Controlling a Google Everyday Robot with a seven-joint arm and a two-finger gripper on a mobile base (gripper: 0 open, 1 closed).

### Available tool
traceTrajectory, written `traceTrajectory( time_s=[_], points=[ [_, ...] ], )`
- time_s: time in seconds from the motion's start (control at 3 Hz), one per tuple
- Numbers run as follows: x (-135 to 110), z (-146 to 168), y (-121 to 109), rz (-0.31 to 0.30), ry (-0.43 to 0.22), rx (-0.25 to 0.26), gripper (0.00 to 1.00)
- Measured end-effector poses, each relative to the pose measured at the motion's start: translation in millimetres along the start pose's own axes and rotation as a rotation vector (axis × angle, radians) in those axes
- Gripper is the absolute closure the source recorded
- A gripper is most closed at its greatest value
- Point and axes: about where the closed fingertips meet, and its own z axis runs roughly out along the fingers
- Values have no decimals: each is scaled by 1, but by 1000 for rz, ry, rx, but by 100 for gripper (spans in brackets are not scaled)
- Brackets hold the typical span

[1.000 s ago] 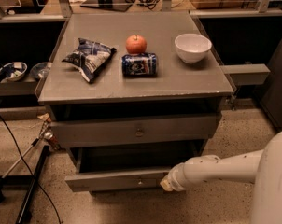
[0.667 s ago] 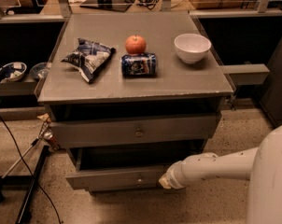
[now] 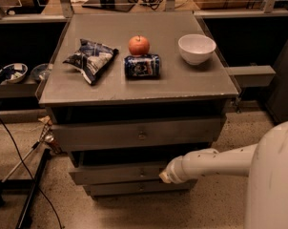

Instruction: Close middle drawer

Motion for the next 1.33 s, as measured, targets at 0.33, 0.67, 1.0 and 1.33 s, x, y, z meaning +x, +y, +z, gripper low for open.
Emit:
traceTrajectory(
  time_s=[0.33,0.67,1.0,1.33],
  points=[
    [-14,4,-11,6,-23,26,100],
    [-13,3,-11,6,-23,26,100],
    [-27,4,-21,0,-50,46,100],
    [-40,6,-30,-6,-77,66,100]
  ],
)
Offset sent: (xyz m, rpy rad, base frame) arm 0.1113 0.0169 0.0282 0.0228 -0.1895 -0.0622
